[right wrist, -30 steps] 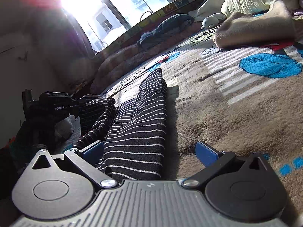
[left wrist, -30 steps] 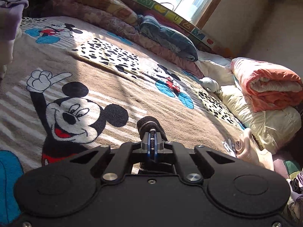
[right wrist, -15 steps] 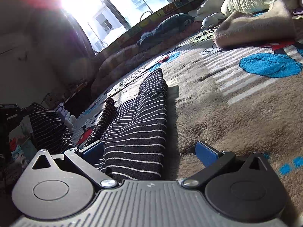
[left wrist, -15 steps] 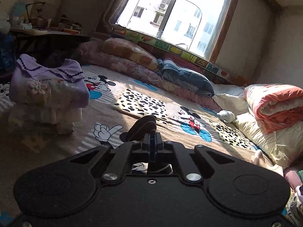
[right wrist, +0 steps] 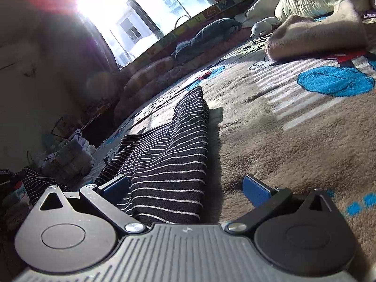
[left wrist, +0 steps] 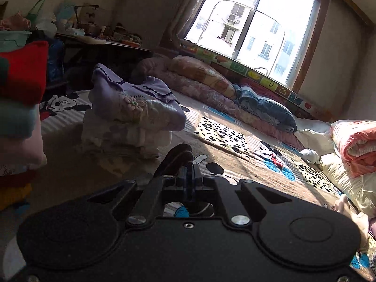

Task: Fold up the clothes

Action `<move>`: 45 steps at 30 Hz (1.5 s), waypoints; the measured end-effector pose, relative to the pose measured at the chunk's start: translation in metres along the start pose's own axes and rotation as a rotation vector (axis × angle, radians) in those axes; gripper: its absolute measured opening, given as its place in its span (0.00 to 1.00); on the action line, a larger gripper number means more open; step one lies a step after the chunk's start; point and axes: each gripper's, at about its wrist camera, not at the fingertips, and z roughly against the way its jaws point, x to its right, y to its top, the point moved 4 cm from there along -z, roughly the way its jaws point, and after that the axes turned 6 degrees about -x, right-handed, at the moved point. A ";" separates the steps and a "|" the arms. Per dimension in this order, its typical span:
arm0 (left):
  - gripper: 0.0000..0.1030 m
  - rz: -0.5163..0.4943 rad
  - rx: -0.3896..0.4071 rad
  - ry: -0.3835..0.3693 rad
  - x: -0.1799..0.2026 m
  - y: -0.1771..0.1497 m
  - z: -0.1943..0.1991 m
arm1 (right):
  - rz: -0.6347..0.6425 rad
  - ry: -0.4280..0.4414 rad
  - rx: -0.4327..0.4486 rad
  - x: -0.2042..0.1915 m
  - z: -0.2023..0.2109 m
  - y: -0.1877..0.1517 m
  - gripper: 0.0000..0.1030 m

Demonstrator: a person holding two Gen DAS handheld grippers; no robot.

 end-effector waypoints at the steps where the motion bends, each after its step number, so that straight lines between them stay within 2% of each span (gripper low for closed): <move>1: 0.01 0.012 0.004 0.001 -0.007 -0.003 0.000 | 0.000 0.001 0.001 0.000 0.000 0.000 1.00; 5: 0.01 0.016 -0.019 0.053 -0.036 -0.020 -0.021 | 0.004 0.003 0.006 0.000 0.000 -0.001 1.00; 8: 0.04 0.125 -0.210 0.231 -0.078 -0.053 -0.059 | 0.005 0.007 0.010 0.001 0.001 -0.001 1.00; 9: 0.04 0.162 -0.221 0.235 -0.085 -0.062 -0.060 | 0.005 0.009 0.011 0.001 0.001 -0.001 1.00; 10: 0.07 0.189 -0.203 0.211 -0.088 -0.069 -0.058 | 0.005 0.011 0.013 0.001 0.001 -0.001 1.00; 12: 0.36 0.223 -0.178 0.188 -0.091 -0.078 -0.055 | 0.005 0.016 0.016 0.001 0.001 -0.002 1.00; 15: 0.42 0.308 -0.141 0.142 -0.096 -0.083 -0.053 | -0.007 0.038 0.031 0.003 0.005 -0.001 0.99; 20: 0.42 0.407 -0.126 0.067 -0.107 -0.081 -0.057 | -0.030 0.052 0.152 -0.001 0.038 0.001 0.99; 23: 0.41 0.453 -0.139 0.040 -0.112 -0.077 -0.060 | 0.118 0.021 0.220 -0.042 0.063 0.003 0.99; 26: 0.40 0.460 -0.154 0.041 -0.112 -0.075 -0.062 | 0.404 -0.004 0.193 -0.118 0.061 -0.008 0.99; 28: 0.40 0.454 -0.170 0.051 -0.111 -0.076 -0.061 | 0.604 -0.011 0.131 -0.164 0.048 -0.028 0.98; 31: 0.40 0.438 -0.196 0.060 -0.109 -0.075 -0.056 | 0.911 -0.010 -0.002 -0.225 0.018 -0.076 0.84; 33: 0.40 0.420 -0.216 0.053 -0.108 -0.075 -0.052 | 1.084 -0.014 -0.079 -0.254 -0.002 -0.107 0.68; 35: 0.40 0.434 -0.229 0.032 -0.111 -0.077 -0.049 | 1.236 -0.028 -0.144 -0.276 -0.021 -0.134 0.66; 39: 0.38 0.482 -0.248 -0.014 -0.118 -0.080 -0.046 | 1.451 -0.094 -0.229 -0.298 -0.053 -0.164 0.58; 43: 0.36 0.510 -0.249 -0.032 -0.120 -0.080 -0.053 | 1.513 -0.152 -0.268 -0.305 -0.073 -0.168 0.54; 45: 0.35 0.506 -0.246 -0.035 -0.119 -0.078 -0.058 | 1.501 -0.172 -0.293 -0.306 -0.079 -0.167 0.41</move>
